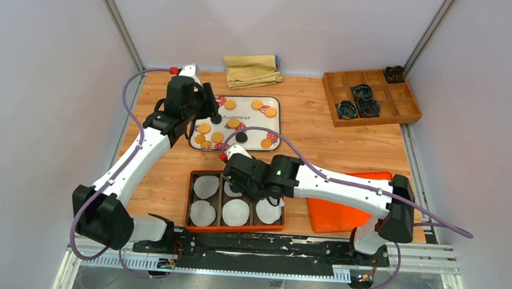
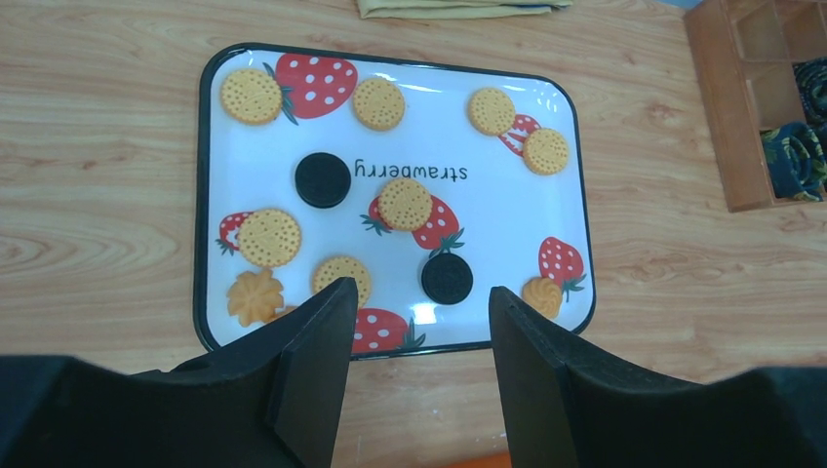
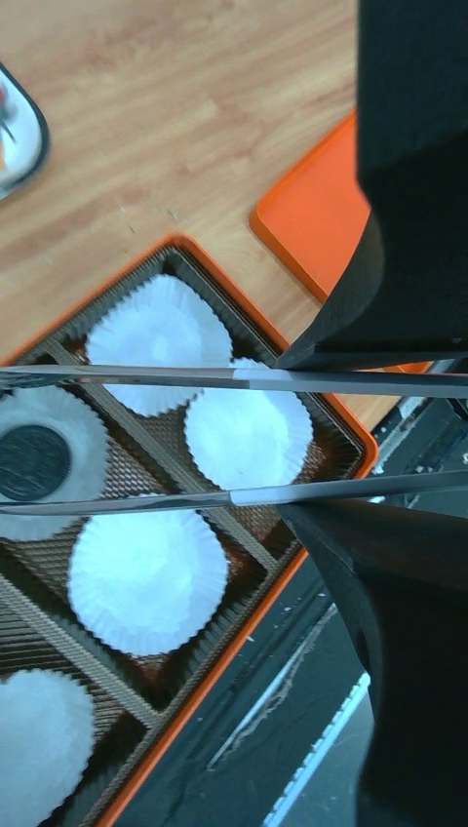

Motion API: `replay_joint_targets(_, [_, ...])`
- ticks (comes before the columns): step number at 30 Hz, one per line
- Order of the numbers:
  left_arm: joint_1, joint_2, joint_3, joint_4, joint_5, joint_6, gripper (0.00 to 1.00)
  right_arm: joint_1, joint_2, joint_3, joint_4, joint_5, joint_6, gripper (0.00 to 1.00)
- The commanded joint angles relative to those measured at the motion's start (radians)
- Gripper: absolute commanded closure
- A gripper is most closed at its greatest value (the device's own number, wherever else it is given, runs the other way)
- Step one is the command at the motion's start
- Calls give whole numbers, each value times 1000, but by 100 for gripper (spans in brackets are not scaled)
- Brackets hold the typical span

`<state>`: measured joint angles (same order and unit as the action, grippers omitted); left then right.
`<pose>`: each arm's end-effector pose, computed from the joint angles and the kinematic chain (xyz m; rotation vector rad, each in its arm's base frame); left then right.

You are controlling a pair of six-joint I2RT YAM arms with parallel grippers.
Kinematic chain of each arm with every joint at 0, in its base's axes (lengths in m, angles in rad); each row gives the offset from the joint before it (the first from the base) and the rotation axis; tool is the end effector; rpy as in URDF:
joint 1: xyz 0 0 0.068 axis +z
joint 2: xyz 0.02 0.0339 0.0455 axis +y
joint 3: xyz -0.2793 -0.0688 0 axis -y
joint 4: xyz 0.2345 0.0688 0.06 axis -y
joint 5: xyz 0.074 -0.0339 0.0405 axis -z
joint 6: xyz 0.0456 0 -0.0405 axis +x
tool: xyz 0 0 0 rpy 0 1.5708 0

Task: Pack the cookies

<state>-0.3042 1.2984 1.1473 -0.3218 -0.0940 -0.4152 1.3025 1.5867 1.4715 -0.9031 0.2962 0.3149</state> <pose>0.2799 -0.0834 0.3521 -0.1734 2.0526 -0.3527 0.0993 0.3108 0.3253 -1.1092 2.2874 0.2592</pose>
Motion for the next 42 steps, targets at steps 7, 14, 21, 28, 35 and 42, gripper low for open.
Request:
replay_joint_targets(7, [-2,-16,-8,26,16,9,41,-70,-23,118,23,175,-81,48])
replay_joint_targets(14, [-1,2,1,25,10,13,41,-223,67,74,158,96,-129,47])
replay_joint_targets(21, [-1,24,11,10,-16,26,41,-282,184,113,206,18,-157,47])
replay_joint_targets(28, [-1,20,11,5,-37,35,41,-315,251,106,235,-7,-157,46])
replay_joint_targets(35, [-1,18,14,5,-38,41,41,-362,283,112,248,-20,-147,46])
replay_joint_targets(42, [-1,19,14,10,-31,36,41,-370,249,94,245,-3,-158,46])
